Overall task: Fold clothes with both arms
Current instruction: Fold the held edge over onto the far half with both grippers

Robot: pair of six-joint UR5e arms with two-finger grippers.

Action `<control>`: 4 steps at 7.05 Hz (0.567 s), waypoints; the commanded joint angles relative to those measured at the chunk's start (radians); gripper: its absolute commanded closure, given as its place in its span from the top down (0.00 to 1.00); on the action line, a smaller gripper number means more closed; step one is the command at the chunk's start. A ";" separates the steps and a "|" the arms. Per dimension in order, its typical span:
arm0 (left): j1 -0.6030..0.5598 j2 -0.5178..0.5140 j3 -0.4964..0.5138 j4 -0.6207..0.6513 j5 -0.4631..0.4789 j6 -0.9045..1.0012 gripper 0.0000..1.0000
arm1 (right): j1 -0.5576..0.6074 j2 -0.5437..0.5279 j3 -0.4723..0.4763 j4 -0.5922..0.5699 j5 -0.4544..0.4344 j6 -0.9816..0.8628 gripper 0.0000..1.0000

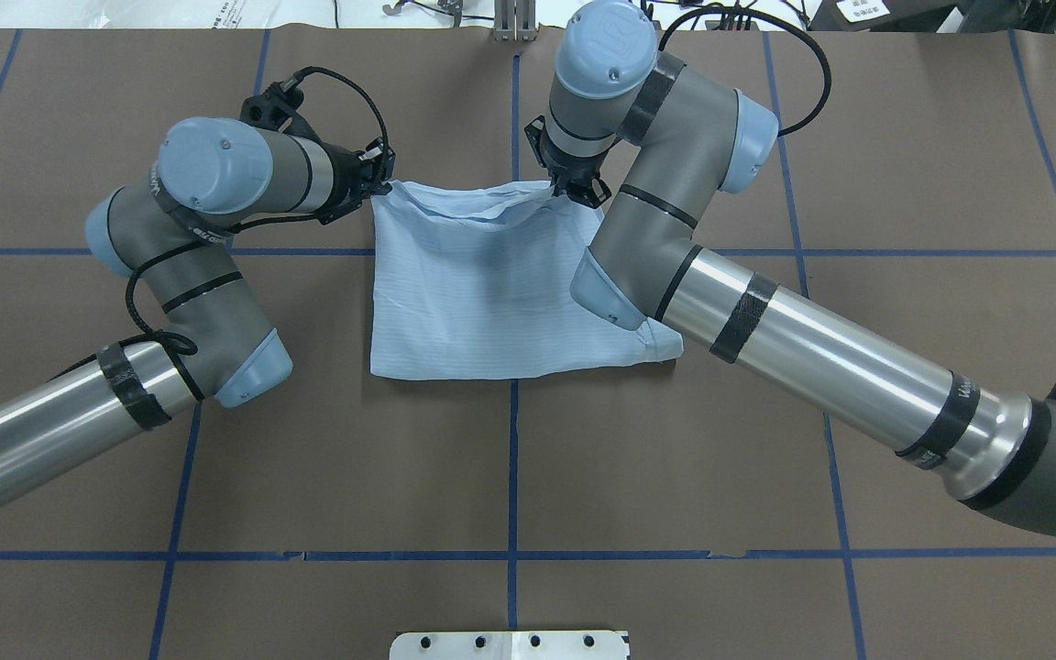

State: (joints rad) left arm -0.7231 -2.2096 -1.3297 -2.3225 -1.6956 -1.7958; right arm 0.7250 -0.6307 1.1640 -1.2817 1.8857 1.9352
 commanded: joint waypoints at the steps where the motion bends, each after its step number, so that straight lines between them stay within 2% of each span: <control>1: -0.006 -0.050 0.122 -0.046 0.005 0.012 0.00 | 0.002 0.018 -0.115 0.132 0.000 -0.010 0.00; 2: -0.009 -0.064 0.154 -0.049 0.008 0.033 0.25 | 0.002 0.037 -0.150 0.148 0.001 -0.045 0.00; 3: -0.019 -0.065 0.171 -0.049 0.010 0.070 0.33 | 0.017 0.042 -0.177 0.157 0.003 -0.083 0.19; 4: -0.035 -0.065 0.181 -0.049 0.010 0.107 0.40 | 0.020 0.060 -0.197 0.166 0.000 -0.152 0.99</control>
State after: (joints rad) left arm -0.7425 -2.2717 -1.1668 -2.3706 -1.6868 -1.7305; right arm 0.7383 -0.5888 0.9970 -1.1303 1.8870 1.8517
